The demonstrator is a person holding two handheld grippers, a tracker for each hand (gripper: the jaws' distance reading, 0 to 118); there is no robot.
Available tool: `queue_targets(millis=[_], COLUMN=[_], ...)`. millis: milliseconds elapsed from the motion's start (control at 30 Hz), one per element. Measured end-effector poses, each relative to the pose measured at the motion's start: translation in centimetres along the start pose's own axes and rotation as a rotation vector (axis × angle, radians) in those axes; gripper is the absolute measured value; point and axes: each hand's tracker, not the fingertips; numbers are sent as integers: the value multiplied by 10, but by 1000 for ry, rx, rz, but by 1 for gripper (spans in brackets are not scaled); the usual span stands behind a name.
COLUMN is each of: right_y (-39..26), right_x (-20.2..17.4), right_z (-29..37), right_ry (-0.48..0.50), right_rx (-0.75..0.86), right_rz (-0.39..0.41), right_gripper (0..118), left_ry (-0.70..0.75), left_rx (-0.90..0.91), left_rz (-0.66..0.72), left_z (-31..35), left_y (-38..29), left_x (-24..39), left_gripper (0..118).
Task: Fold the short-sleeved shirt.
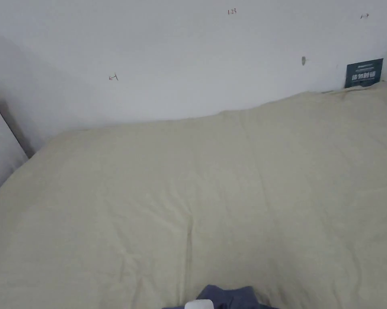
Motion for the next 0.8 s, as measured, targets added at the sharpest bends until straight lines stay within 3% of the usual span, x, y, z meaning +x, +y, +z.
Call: queue_targets(millis=[67,133,233,400,433,467,500,533,667,733,800], right_y=[-1,-1,-1,-2,-2,-2,-2,-2,-1,-1,-1], right_x=[6,12,16,16,16,14,14,14,12,12,11], right_z=[3,5,5,4,4,4,4,4,9,11,11], right_ry=[-17,-19,-21,-16,-13,-15,-15,-12,-22,-26,-27], right_rx=[7,14,24,21,21,23,20,14,7,9,6], right_rz=[-13,-37,-58,-64,-63,-62,-61,-55,-38,-39,-41], right_gripper=[1,1,1,1,1,1,1,1,1,1,1], left_ry=[-29,-60,-189,-223,-236,-282,-326,-346,-310,-292,-210], left_rx=[12,59,200,337,349,309,254,192,17,3,-4], left_rz=[-3,14,107,338,399,448,482,494,372,389,251], left_z=[-17,2,52,85,79,67,51,37,-26,-40,-47], left_y=[-10,-4,9,16,11,6,1,-4,-20,-25,-26], left_x=[-4,-6,-16,-51,-57,-60,-58,-55,-30,-24,-17], left_gripper=[40,49,60,86,82,70,38,22,18,7,6])
